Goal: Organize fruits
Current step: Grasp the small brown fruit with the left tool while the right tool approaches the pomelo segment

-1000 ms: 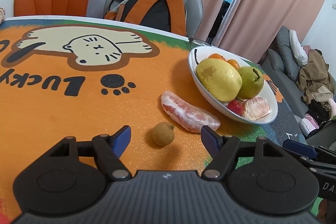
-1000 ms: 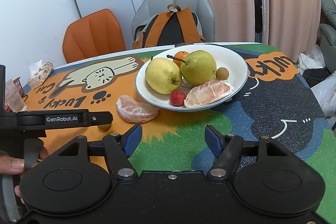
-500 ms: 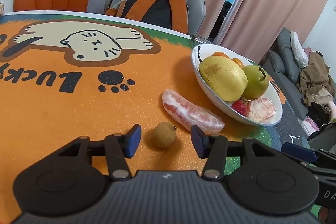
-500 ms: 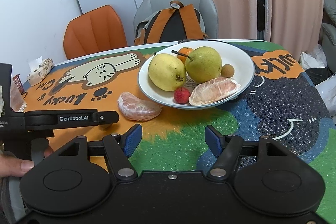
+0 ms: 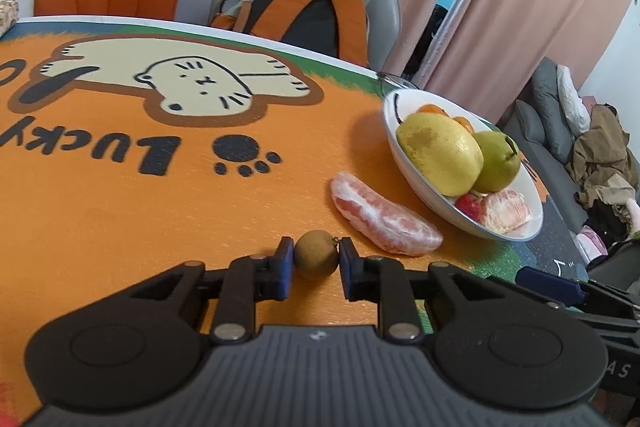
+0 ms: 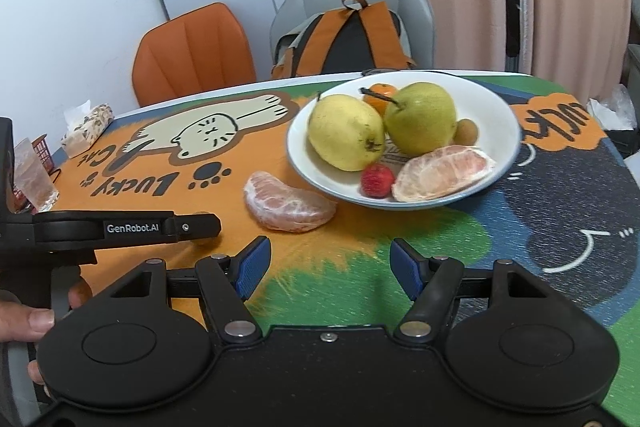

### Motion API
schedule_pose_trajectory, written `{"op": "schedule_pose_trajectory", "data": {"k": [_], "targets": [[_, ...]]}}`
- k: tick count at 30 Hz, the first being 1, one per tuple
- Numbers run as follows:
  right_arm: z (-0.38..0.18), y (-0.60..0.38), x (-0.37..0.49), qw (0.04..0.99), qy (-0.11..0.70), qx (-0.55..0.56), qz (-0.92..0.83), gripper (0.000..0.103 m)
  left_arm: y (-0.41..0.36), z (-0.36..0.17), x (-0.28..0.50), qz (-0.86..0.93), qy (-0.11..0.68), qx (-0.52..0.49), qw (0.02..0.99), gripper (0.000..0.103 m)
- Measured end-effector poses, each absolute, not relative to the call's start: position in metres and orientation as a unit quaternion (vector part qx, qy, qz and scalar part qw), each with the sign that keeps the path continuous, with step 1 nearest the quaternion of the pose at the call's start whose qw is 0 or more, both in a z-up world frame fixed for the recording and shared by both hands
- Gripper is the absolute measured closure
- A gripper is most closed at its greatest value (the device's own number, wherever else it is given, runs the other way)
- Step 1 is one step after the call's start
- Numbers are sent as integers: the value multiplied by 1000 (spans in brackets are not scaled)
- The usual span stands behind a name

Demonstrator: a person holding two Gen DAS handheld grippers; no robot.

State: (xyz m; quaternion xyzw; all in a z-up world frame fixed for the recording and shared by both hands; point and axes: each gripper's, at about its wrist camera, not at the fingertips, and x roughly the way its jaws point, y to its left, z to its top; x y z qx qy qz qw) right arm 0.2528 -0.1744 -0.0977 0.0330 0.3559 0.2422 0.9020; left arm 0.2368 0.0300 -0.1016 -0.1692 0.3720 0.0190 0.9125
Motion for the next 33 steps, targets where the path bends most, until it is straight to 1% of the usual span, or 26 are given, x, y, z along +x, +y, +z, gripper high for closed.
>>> {"op": "schedule_pose_trajectory", "data": {"k": [7,8,10,13,16,24,26,30,32,33], "targets": [[-100,-153,264,896,359,32,258,36,49,-96,229,40,364,-170,915,80],[-102,-151,266,896,360,32,258,34,52,-95,227,44,362,-171,915,80],[-104,-146,269,896,360,30,257,24,58,-93,224,50,359,-173,916,80],[-106,-140,275,896,362,28,254,13,69,-91,220,59,356,-176,916,80],[-108,-132,280,896,364,23,255,11,77,-89,217,67,352,-179,916,80],[-118,-111,289,890,376,15,259,10,94,-88,209,81,348,-185,915,80],[-120,-105,289,892,373,6,254,8,99,-88,207,85,347,-186,915,80],[-121,-100,289,895,370,-3,249,7,107,-88,204,91,347,-191,914,80],[-121,-100,287,897,368,-7,246,10,110,-87,203,92,346,-194,914,80],[-120,-99,286,897,368,-12,244,16,111,-87,203,93,345,-195,913,80]]}}
